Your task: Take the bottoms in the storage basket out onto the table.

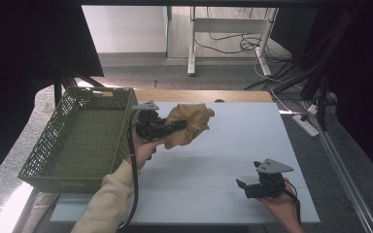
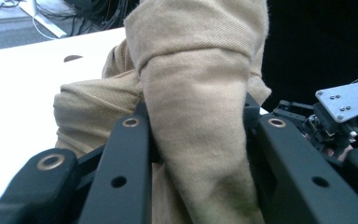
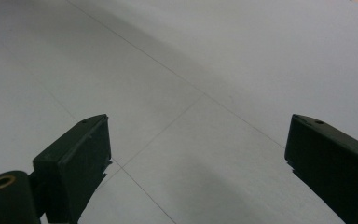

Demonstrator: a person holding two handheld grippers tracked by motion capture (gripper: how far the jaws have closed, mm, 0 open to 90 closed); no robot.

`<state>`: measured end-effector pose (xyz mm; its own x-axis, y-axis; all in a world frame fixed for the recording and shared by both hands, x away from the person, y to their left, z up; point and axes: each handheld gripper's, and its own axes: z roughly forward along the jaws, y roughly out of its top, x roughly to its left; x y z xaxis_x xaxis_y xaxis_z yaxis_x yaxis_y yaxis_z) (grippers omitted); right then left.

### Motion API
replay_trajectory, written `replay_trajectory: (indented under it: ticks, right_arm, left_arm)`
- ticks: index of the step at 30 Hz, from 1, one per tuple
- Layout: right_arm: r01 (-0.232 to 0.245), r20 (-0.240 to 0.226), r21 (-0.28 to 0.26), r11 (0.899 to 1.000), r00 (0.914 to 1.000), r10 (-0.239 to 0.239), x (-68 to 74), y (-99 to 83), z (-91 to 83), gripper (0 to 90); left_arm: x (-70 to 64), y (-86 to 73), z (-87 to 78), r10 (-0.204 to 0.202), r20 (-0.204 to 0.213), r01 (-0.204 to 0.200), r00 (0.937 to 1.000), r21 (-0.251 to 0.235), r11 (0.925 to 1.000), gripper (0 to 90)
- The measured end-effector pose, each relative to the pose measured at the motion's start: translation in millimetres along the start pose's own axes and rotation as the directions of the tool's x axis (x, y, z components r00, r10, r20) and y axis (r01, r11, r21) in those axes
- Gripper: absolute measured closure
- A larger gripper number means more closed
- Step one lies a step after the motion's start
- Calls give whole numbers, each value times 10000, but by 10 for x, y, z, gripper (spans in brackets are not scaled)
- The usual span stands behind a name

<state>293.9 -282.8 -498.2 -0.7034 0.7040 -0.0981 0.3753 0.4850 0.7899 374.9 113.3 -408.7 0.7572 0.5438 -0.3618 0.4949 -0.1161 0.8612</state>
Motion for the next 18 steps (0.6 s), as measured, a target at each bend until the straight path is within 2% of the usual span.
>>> replay_trajectory:
  ticks: [10, 18]
  right_arm:
    - [23, -4, 21, 10000, 10000, -23, 1, -1, 3, 67]
    - [19, 3, 46, 10000, 10000, -19, 2, -2, 3, 67]
  left_arm:
    - [83, -93, 184, -209, -93, 213, 9997, 416, 9989, 674]
    - [113, -151, 264, -255, -195, 267, 9995, 643, 9976, 674]
